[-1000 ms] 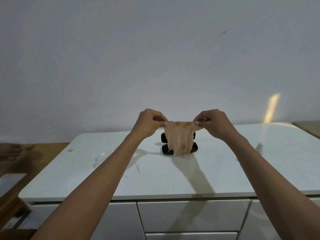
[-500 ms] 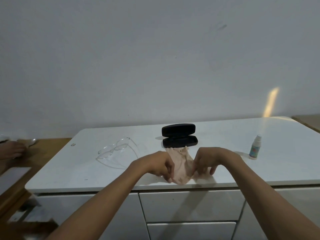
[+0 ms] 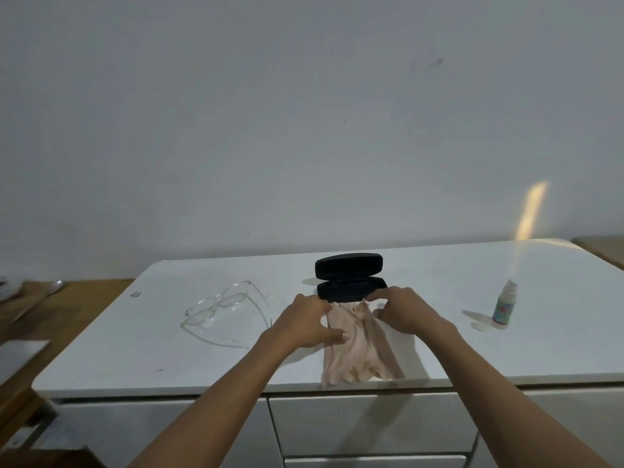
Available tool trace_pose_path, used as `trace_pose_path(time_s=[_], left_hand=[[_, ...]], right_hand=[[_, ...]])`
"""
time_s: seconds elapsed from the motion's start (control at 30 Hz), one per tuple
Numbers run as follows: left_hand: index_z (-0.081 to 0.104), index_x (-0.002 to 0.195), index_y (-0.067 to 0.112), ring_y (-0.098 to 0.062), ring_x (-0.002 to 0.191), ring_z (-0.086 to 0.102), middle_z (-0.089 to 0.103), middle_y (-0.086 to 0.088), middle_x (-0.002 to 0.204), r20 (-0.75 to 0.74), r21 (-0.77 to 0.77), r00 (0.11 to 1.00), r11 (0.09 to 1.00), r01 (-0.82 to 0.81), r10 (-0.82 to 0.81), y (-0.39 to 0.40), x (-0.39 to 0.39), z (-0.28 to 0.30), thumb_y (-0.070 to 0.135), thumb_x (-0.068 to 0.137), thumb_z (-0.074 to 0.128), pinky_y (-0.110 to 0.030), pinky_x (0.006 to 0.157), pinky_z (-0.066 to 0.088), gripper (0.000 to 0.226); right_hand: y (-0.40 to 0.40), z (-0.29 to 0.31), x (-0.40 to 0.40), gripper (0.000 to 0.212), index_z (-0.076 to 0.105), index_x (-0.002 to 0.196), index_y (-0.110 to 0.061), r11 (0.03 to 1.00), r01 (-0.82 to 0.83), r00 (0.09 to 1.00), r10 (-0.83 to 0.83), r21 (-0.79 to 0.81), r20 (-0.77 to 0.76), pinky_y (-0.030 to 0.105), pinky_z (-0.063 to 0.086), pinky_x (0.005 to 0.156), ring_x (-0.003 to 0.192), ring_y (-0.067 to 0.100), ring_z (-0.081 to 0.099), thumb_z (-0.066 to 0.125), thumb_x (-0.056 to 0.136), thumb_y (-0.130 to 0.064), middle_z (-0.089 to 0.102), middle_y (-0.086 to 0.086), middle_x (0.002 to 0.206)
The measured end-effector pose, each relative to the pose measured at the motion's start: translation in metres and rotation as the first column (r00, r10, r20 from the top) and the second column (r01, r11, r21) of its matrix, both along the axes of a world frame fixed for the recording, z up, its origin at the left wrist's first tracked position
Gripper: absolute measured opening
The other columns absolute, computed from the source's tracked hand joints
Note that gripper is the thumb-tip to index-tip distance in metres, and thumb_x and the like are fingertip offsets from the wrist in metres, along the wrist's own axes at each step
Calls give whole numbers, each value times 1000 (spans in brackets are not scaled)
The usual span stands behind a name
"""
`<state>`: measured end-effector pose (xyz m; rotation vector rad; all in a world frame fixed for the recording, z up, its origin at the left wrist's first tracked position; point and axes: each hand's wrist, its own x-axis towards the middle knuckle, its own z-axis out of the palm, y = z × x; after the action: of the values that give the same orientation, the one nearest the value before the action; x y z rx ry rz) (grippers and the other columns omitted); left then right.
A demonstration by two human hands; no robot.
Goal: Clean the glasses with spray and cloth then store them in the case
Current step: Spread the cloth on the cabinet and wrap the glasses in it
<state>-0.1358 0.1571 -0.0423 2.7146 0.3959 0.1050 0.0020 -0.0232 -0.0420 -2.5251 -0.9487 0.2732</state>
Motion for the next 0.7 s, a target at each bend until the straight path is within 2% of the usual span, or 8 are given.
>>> trace_pose_path(time_s=[0.07,0.17,0.27,0.43,0.57,0.63,0.7], left_hand=[[69,92,16,-19,95,60,69,-4,101,4,37,1000,999,17,-17,4,1,-6,72,69,73,-46,82,55,60],[69,104,21,-19,103,51,65,-1,112,-29,149,998,987,65,-61,6,0,-12,76,73,68,-40,84,51,63],[68,112,23,-21,105,48,63,-1,119,-53,229,995,969,90,-79,9,-3,-14,78,77,61,-38,85,48,66],[64,125,26,-23,113,47,61,-3,126,-57,264,997,962,74,-61,14,-4,-15,81,78,57,-39,91,46,73],[55,136,29,-20,118,45,55,1,133,63,231,993,969,87,-104,10,-7,-14,74,82,60,-33,91,43,71],[60,128,25,-20,116,47,58,3,130,60,213,990,970,115,-130,8,-9,-12,77,80,57,-34,90,46,71],[65,121,19,-23,115,50,62,0,126,-7,210,991,969,130,-132,7,-11,-10,82,76,54,-39,91,48,78]], right_hand=[[5,-7,-1,38,65,135,-33,998,-33,999,33,49,9,28,47,89,113,25,67,62,98,-28,72,5,124],[8,-11,-3,27,72,123,-37,999,-47,998,46,23,38,29,50,84,104,23,68,61,98,-39,73,2,119],[3,-8,-3,26,73,116,-39,999,-8,999,10,-44,52,33,55,86,102,22,67,67,92,-34,72,2,114],[-6,-2,1,39,67,128,-36,994,82,993,-75,-71,90,30,49,76,105,22,67,67,89,-34,72,0,115],[-6,2,0,33,71,122,-34,997,75,997,-75,6,20,35,56,88,102,22,68,68,89,-34,72,-1,107],[-3,2,-3,33,71,122,-37,998,6,1000,-6,-57,6,33,53,89,108,21,66,69,89,-34,66,-5,105],[1,1,-6,37,67,127,-40,988,-36,998,42,-149,42,35,51,92,113,25,62,66,90,-41,62,0,114]])
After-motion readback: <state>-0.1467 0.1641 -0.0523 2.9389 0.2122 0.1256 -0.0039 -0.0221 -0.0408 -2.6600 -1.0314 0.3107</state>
